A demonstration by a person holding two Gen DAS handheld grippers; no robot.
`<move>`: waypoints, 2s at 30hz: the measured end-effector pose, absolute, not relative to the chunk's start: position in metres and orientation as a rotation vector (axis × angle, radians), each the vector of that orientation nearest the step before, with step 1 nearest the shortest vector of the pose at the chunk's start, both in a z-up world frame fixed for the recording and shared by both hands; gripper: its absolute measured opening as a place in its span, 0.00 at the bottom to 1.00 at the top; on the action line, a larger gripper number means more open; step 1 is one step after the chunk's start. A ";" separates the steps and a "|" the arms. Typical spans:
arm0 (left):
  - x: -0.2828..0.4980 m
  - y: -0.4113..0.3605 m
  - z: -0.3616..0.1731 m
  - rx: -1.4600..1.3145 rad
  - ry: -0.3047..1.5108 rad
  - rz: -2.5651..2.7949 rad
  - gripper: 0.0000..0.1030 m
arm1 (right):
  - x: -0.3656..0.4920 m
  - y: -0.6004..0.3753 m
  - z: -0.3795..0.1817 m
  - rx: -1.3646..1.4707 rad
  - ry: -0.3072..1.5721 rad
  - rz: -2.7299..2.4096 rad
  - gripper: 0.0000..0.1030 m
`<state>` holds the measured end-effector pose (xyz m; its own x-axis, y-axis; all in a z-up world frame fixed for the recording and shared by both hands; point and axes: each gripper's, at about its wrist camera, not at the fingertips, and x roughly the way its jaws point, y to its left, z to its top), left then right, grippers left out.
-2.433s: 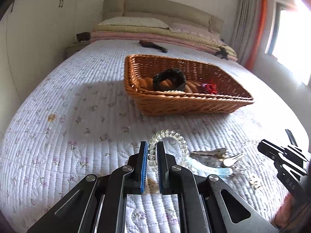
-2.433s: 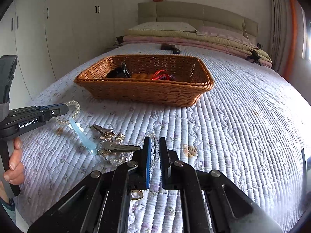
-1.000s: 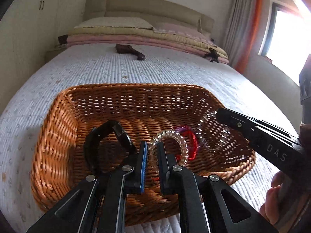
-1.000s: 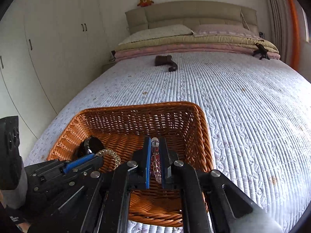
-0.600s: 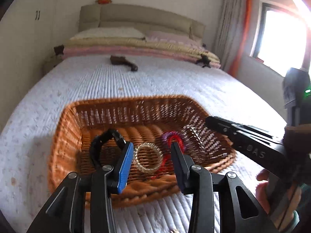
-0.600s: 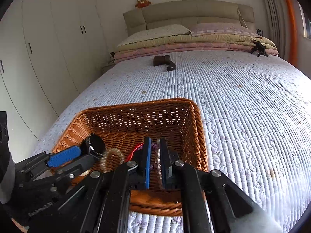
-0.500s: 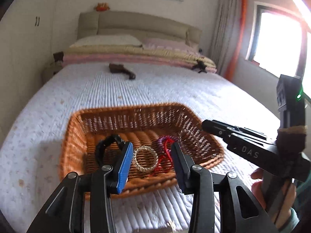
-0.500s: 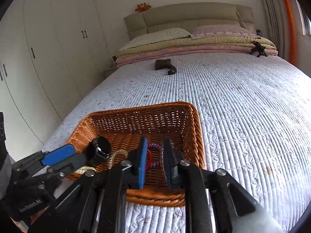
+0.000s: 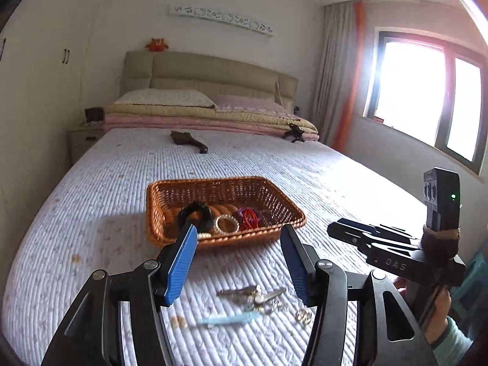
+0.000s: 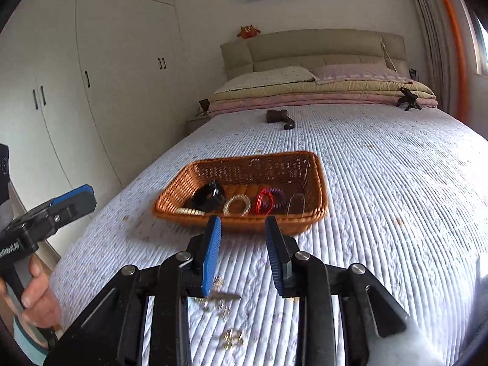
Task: Organize jewelry
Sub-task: 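Grasp the blue hair clip with the left tool while the right tool grasps gold rings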
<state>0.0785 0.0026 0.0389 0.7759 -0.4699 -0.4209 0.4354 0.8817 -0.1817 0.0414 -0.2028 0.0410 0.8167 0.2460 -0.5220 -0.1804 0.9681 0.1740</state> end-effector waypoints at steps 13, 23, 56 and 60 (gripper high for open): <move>0.115 0.013 -0.055 0.071 0.747 -0.588 0.56 | -0.008 -0.191 -0.042 0.175 0.780 0.223 0.32; 0.147 -0.023 -0.079 0.151 0.860 -0.653 0.56 | -0.007 -0.172 -0.065 0.122 0.834 0.181 0.31; 0.120 -0.069 -0.086 0.335 0.884 -0.710 0.47 | 0.015 -0.175 -0.064 -0.069 0.832 0.123 0.23; 0.113 -0.070 -0.083 0.309 0.913 -0.662 0.10 | 0.018 -0.178 -0.065 -0.039 0.830 0.137 0.23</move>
<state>0.1134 -0.0705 -0.0833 0.4335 -0.3952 -0.8099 0.6466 0.7624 -0.0260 0.0179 -0.1780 -0.0647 0.6669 0.1064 -0.7375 -0.1370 0.9904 0.0191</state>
